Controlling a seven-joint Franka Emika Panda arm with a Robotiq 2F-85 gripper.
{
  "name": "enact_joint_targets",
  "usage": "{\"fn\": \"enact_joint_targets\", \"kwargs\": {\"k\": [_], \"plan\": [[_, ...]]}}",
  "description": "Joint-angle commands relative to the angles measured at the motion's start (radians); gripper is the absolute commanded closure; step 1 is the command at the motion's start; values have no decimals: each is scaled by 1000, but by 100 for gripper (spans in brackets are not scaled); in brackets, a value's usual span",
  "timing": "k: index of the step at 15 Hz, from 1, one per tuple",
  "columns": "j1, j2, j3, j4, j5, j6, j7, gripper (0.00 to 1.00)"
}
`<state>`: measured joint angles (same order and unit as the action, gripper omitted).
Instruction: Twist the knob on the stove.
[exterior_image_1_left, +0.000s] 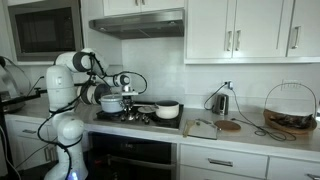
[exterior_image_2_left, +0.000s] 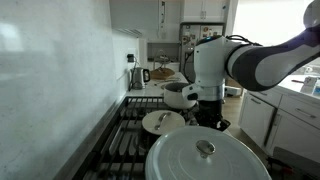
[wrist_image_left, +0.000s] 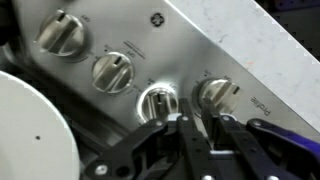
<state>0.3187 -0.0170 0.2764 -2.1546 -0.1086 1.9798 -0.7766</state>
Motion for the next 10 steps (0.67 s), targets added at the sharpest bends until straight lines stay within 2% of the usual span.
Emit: {"fn": "enact_joint_targets", "kwargs": {"k": [1, 6, 10], "plan": [[37, -8, 59, 39, 41, -132, 231, 95], [81, 21, 120, 69, 74, -177, 454, 95], [78, -3, 117, 91, 41, -236, 531, 95]]}}
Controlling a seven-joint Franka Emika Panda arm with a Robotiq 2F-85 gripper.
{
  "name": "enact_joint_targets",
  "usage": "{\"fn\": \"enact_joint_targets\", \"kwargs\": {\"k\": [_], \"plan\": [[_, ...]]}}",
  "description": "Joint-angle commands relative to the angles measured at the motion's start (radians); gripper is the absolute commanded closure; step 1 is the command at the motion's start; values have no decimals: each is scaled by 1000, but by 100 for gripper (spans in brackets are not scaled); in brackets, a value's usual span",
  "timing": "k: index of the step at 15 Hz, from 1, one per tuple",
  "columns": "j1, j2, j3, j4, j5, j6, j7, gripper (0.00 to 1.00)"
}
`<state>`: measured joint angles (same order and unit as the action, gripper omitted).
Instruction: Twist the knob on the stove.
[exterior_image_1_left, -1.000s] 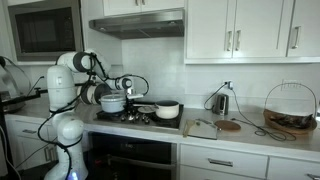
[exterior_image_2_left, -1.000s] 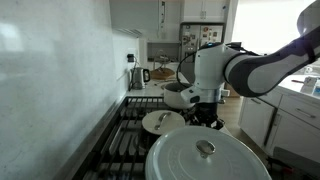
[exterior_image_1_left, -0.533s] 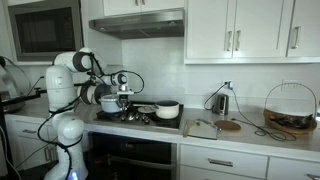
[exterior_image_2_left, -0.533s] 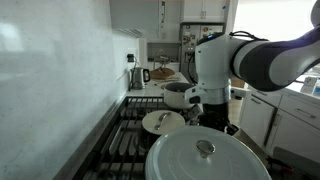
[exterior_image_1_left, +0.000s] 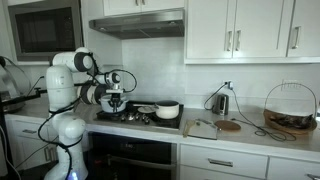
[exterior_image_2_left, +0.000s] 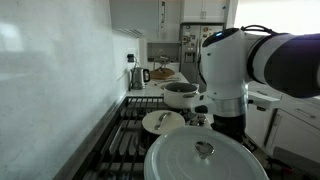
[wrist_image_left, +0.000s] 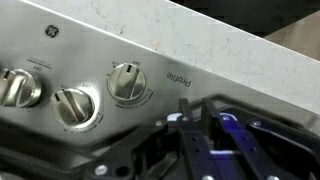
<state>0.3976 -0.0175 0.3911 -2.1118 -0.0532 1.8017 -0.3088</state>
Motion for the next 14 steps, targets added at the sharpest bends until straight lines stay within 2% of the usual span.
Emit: {"fn": "enact_joint_targets", "kwargs": {"k": [1, 3, 8, 10, 13, 14], "plan": [[-2, -5, 1, 58, -20, -71, 70, 95], [-7, -9, -4, 81, -24, -104, 73, 95], [-30, -36, -36, 93, 25, -165, -33, 95], [-42, -56, -56, 78, 57, -159, -129, 95], [-65, -77, -99, 67, 144, -134, -363, 95], [-71, -76, -111, 77, 168, -146, -432, 57]]}}
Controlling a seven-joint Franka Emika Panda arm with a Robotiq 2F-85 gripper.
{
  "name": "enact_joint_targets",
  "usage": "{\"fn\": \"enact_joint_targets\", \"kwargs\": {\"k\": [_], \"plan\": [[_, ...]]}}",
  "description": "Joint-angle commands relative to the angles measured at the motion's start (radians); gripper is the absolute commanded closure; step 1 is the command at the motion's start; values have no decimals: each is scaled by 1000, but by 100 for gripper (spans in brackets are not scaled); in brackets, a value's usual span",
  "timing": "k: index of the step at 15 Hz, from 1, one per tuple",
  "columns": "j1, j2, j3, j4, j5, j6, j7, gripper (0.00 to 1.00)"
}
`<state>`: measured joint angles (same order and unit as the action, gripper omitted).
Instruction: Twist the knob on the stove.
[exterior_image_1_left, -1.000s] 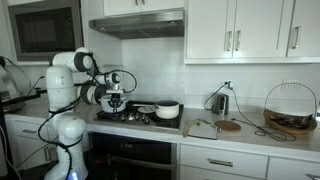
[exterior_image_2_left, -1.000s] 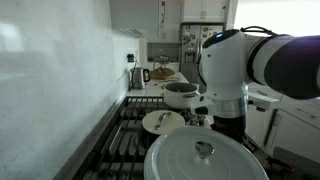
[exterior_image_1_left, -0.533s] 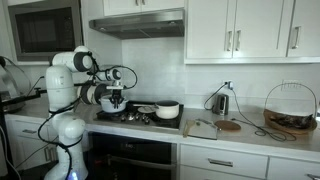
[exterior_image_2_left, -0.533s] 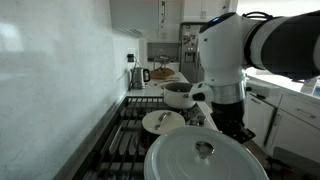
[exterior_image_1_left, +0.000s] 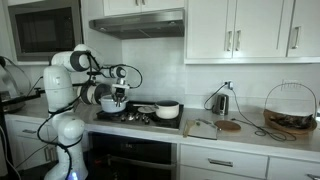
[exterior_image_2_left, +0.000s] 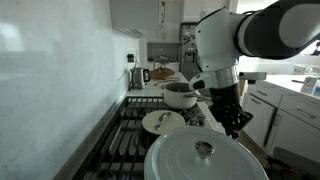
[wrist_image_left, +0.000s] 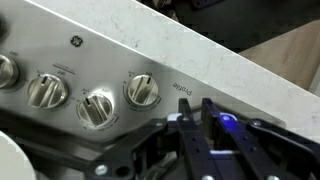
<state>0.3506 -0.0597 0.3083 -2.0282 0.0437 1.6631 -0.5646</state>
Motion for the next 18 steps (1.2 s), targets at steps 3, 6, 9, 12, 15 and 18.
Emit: {"fn": "enact_joint_targets", "kwargs": {"k": [3, 6, 9, 12, 15, 18], "plan": [[-26, -8, -36, 55, 68, -74, -272, 40], [19, 35, 22, 127, 56, -154, -276, 16], [84, 116, 108, 206, 47, -195, -289, 0], [111, 199, 149, 289, -33, -265, -294, 0], [114, 223, 155, 355, -78, -370, -281, 0], [112, 246, 149, 406, -118, -444, -269, 0]]}}
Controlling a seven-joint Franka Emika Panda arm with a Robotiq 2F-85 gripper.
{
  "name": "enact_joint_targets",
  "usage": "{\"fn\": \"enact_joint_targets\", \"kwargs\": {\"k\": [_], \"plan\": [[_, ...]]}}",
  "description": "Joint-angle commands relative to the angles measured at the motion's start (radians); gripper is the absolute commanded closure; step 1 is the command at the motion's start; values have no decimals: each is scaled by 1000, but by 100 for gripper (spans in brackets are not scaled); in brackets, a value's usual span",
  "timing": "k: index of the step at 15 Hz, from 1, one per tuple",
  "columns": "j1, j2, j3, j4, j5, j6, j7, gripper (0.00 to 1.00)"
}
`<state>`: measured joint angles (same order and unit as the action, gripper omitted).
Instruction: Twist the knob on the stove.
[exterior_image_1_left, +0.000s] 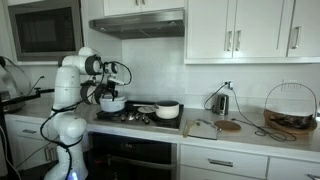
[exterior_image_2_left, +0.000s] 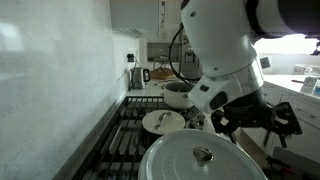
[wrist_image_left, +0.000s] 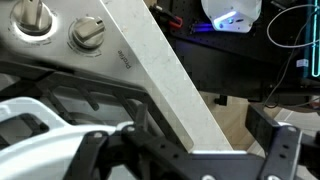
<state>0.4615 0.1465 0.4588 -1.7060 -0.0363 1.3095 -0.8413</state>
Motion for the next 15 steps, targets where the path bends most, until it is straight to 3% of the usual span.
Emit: {"fn": "enact_joint_targets", "kwargs": {"k": [1, 8, 15], "plan": [[1, 49, -5, 102, -51, -128, 18, 0], [-42, 58, -50, 162, -80, -255, 31, 0], [-133, -2, -103, 95, -71, -89, -48, 0]]}}
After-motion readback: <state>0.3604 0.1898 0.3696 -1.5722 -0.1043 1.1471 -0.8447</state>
